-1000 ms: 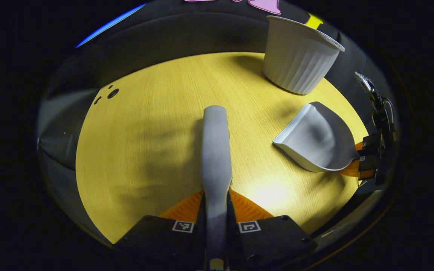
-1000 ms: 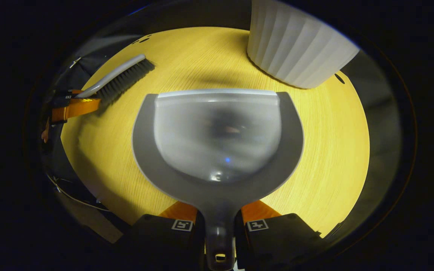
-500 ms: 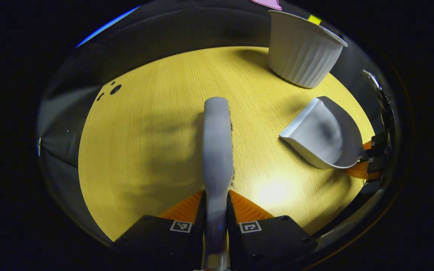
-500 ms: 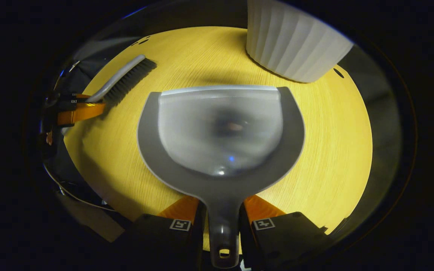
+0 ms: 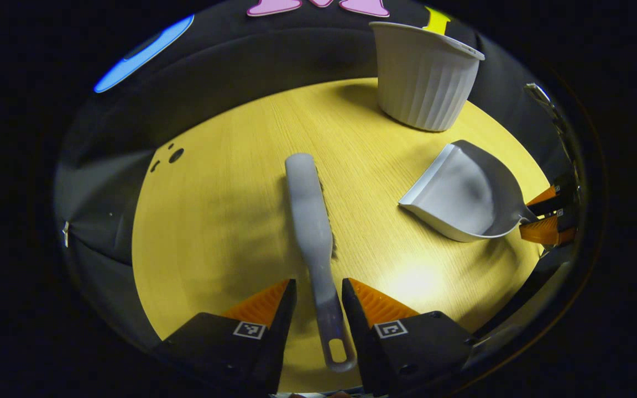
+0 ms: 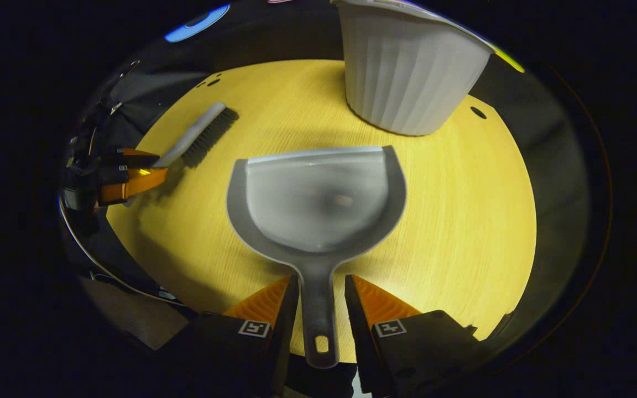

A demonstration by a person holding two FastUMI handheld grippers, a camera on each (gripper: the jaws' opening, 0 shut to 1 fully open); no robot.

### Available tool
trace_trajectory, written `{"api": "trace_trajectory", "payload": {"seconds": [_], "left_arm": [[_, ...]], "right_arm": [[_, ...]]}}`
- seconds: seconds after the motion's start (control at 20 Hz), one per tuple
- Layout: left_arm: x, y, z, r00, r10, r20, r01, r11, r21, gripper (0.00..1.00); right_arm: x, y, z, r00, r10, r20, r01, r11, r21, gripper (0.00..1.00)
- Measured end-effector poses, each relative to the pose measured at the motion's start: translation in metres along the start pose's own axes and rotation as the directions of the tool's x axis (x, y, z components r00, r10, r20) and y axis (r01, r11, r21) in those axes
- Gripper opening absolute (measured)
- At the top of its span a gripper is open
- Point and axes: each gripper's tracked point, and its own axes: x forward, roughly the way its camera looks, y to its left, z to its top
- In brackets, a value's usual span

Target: Pick up the small broom and dustpan from the desktop, sweep the trash into the dustpan with the broom, and then empty the trash into the garbage bin.

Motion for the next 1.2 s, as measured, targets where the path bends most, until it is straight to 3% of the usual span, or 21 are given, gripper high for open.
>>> {"api": "trace_trajectory", "payload": {"seconds": [0.2, 0.35, 0.45, 0.5, 0.55, 0.65, 0.7, 0.75, 0.85, 1.0, 1.2], "left_arm": [[-0.041, -0.003, 0.038, 0.981, -0.018, 0.193, 0.03, 0.998, -0.059, 0.6], [-0.077, 0.002, 0.082, 0.934, 0.0, 0.358, 0.036, 0.995, -0.094, 0.6], [-0.107, 0.01, 0.117, 0.875, 0.04, 0.483, 0.026, 0.991, -0.13, 0.6], [-0.121, 0.014, 0.132, 0.85, 0.056, 0.523, 0.024, 0.989, -0.146, 0.6], [-0.134, 0.017, 0.144, 0.825, 0.077, 0.56, 0.016, 0.987, -0.159, 0.62], [-0.168, 0.026, 0.174, 0.753, 0.111, 0.648, -0.01, 0.987, -0.158, 0.61], [-0.182, 0.025, 0.182, 0.724, 0.117, 0.68, -0.024, 0.989, -0.144, 0.61], [-0.202, 0.022, 0.19, 0.681, 0.116, 0.723, -0.046, 0.992, -0.116, 0.61], [-0.214, 0.014, 0.198, 0.627, 0.104, 0.772, -0.063, 0.995, -0.083, 0.63], [-0.22, 0.003, 0.2, 0.603, 0.074, 0.794, -0.03, 0.997, -0.071, 0.68], [-0.214, -0.006, 0.196, 0.634, 0.044, 0.772, 0.037, 0.995, -0.087, 0.76]], "right_arm": [[-0.042, -0.002, 0.044, 0.983, -0.002, 0.184, 0.0, 1.0, 0.008, 0.59], [-0.077, 0.003, 0.089, 0.935, -0.003, 0.354, 0.003, 1.0, 0.0, 0.59], [-0.104, 0.005, 0.121, 0.885, -0.012, 0.465, 0.024, 0.999, -0.021, 0.59], [-0.122, 0.007, 0.137, 0.851, -0.013, 0.525, 0.037, 0.999, -0.035, 0.48], [-0.134, 0.009, 0.153, 0.825, -0.017, 0.566, 0.053, 0.997, -0.047, 0.59], [-0.154, 0.011, 0.174, 0.775, -0.028, 0.631, 0.094, 0.993, -0.071, 0.58], [-0.166, 0.011, 0.182, 0.747, -0.037, 0.664, 0.118, 0.99, -0.078, 0.48], [-0.181, 0.012, 0.193, 0.718, -0.04, 0.695, 0.13, 0.989, -0.077, 0.56], [-0.206, 0.014, 0.218, 0.65, -0.063, 0.758, 0.163, 0.985, -0.057, 0.53], [-0.221, 0.014, 0.226, 0.596, -0.099, 0.797, 0.204, 0.978, -0.032, 0.71], [-0.221, 0.017, 0.224, 0.594, -0.099, 0.798, 0.205, 0.978, -0.031, 0.8]]}}
